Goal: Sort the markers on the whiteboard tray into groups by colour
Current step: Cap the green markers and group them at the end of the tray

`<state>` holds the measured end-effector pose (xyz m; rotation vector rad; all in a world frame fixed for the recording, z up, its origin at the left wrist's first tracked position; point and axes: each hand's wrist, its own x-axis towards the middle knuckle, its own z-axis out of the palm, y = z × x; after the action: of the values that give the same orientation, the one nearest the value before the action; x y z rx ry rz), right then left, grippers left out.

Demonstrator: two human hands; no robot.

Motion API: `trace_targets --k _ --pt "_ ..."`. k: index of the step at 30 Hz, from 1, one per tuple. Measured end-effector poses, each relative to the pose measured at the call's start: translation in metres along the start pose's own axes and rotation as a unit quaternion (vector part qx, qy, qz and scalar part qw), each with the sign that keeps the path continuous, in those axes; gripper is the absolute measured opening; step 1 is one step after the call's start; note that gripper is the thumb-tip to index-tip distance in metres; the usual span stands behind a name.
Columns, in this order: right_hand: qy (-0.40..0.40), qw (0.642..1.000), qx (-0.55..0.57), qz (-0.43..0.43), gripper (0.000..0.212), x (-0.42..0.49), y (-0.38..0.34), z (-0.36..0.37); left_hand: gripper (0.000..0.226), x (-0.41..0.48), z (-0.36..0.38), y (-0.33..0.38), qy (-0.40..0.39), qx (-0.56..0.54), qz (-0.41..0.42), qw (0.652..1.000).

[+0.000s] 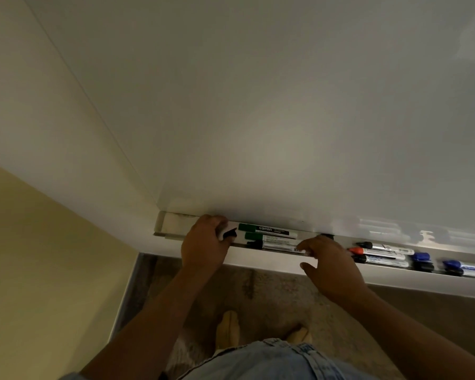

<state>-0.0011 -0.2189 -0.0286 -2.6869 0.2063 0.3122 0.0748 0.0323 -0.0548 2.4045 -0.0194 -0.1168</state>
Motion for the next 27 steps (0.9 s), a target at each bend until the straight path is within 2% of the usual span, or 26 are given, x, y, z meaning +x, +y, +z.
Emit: trace_targets --k 5,10,14,18,20,23,27 --pt "0.001 0.997 -0.068 -0.025 0.038 0.008 0.000 0.002 0.039 0.003 -0.003 0.000 -0.059 0.052 -0.028 0.997" --pt "-0.016 0.991 -0.121 -0.055 0.041 0.017 0.000 0.002 0.022 0.006 0.000 0.005 -0.069 0.048 -0.011 0.996" --pt "-0.016 0.987 -0.146 -0.069 0.031 0.025 -0.001 0.000 0.017 0.006 -0.002 0.005 -0.063 0.037 -0.013 0.997" --pt "-0.003 0.991 -0.114 -0.071 0.017 0.024 -0.002 -0.008 0.020 -0.001 -0.010 0.001 -0.060 0.016 -0.005 0.998" --pt "0.012 0.994 -0.079 -0.073 0.015 0.018 -0.005 -0.015 0.021 -0.006 -0.017 0.001 -0.059 -0.034 0.001 0.998" --pt "0.028 0.998 0.030 -0.044 0.020 0.000 -0.011 -0.030 0.023 -0.020 -0.037 0.007 -0.057 -0.162 0.003 0.985" --pt "0.041 0.986 0.152 -0.061 0.029 -0.031 -0.027 -0.057 0.028 -0.042 -0.066 0.027 -0.066 -0.332 -0.012 0.941"
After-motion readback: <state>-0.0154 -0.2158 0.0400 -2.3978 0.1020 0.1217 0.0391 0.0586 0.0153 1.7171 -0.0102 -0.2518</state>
